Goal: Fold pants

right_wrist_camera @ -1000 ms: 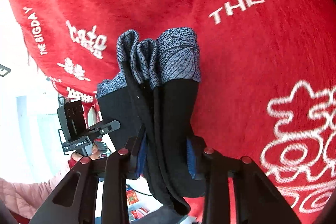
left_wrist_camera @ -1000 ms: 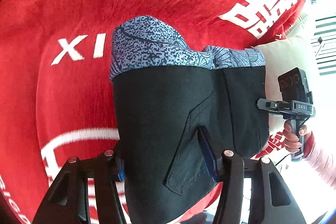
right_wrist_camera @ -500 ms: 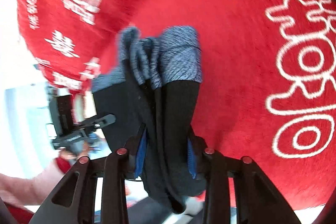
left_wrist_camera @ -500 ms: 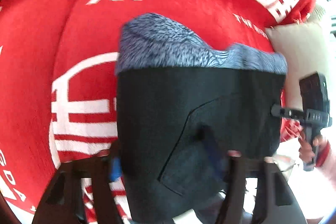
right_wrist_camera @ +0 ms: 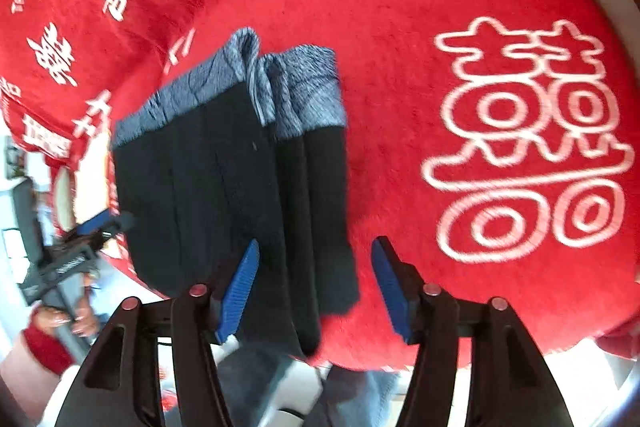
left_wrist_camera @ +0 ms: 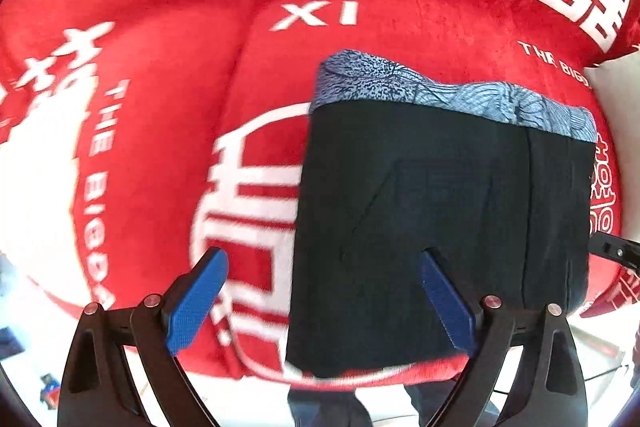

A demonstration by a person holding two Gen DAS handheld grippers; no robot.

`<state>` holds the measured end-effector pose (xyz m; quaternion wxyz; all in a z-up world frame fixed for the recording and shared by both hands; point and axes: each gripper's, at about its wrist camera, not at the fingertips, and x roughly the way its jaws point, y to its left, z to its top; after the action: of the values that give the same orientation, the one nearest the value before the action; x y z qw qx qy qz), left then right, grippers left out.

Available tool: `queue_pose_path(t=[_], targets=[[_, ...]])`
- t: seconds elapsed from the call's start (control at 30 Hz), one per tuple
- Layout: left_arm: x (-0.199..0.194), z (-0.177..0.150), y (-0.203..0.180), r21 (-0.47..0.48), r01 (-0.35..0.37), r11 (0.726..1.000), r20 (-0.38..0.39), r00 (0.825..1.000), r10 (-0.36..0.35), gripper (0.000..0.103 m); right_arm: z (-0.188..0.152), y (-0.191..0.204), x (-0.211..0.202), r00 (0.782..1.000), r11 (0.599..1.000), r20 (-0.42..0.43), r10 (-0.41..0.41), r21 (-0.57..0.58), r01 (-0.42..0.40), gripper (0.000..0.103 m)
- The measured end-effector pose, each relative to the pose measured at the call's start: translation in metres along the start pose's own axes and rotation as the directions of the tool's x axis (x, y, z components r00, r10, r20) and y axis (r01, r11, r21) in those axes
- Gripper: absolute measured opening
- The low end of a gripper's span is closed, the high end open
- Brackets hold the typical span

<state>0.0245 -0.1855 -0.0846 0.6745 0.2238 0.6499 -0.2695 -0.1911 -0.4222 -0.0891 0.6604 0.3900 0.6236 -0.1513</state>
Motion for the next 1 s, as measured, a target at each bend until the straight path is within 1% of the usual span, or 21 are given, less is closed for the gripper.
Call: queue_pose_path(t=[0.03,0.07,0.1,0.17,0.2,0.23,0.3,0.33,0.37,0.4,0.53,0.67,0.77,1.0], targets=[[-0.01,-0.006,-0.001,-0.008,-0.019,1.0,0.008,1.0,0.019,0.096,-0.006,0.004,-0.007,0.999,0.999,0.005,-0.041,-0.011,0.041,0.074],[-0.019,-0.011,-0.003,-0.014,-0.032,0.999,0.016,0.999,0.032,0.096,-0.01,0.006,-0.012,0.998,0.998,0.012,-0.065,-0.018,0.065,0.077],[-0.024,-0.016,-0.001,-0.015,-0.032,0.999,0.016,0.999,0.032,0.097,-0.012,0.012,-0.016,0.996,0.996,0.019,-0.089,-0.021,0.09,0.077],[-0.033,-0.023,-0.009,-0.005,-0.042,0.999,0.012,0.999,0.042,0.097,-0.024,0.023,-0.027,0.989,0.989,0.037,-0.146,-0.032,0.147,0.082],[-0.04,-0.03,-0.009,0.01,-0.049,0.999,0.021,0.999,0.048,0.097,-0.027,0.027,-0.029,0.986,0.986,0.044,-0.16,-0.035,0.161,0.082],[-0.043,-0.034,-0.011,0.021,-0.043,0.999,0.022,0.999,0.042,0.103,-0.032,0.033,-0.032,0.983,0.984,0.056,-0.172,-0.036,0.174,0.082],[-0.048,-0.042,-0.017,0.051,-0.029,0.998,0.023,0.999,0.028,0.103,-0.043,0.044,-0.037,0.978,0.981,0.084,-0.189,-0.033,0.192,0.085],[-0.049,-0.046,-0.019,0.07,-0.03,0.997,0.02,0.999,0.029,0.103,-0.048,0.052,-0.039,0.974,0.978,0.101,-0.201,-0.029,0.205,0.087],[-0.049,-0.048,-0.024,0.082,-0.033,0.996,0.018,0.999,0.031,0.103,-0.053,0.06,-0.041,0.969,0.975,0.118,-0.217,-0.027,0.222,0.092],[-0.051,-0.053,-0.027,0.106,-0.034,0.994,0.017,0.999,0.032,0.103,-0.057,0.067,-0.042,0.965,0.971,0.13,-0.23,-0.028,0.235,0.093],[-0.06,-0.071,-0.03,0.15,-0.017,0.988,0.011,1.0,0.015,0.103,-0.075,0.092,-0.048,0.947,0.957,0.163,-0.278,-0.033,0.287,0.093],[-0.075,-0.084,-0.028,0.148,-0.016,0.989,0.038,0.999,0.011,0.103,-0.09,0.113,-0.056,0.928,0.942,0.181,-0.325,-0.029,0.336,0.093],[-0.085,-0.09,-0.027,0.159,-0.029,0.987,0.06,0.998,0.02,0.103,-0.098,0.125,-0.058,0.916,0.927,0.173,-0.361,-0.037,0.372,0.093],[-0.101,-0.098,-0.025,0.186,-0.051,0.981,0.098,0.995,0.033,0.103,-0.112,0.14,-0.068,0.903,0.916,0.184,-0.389,-0.029,0.401,0.093]])
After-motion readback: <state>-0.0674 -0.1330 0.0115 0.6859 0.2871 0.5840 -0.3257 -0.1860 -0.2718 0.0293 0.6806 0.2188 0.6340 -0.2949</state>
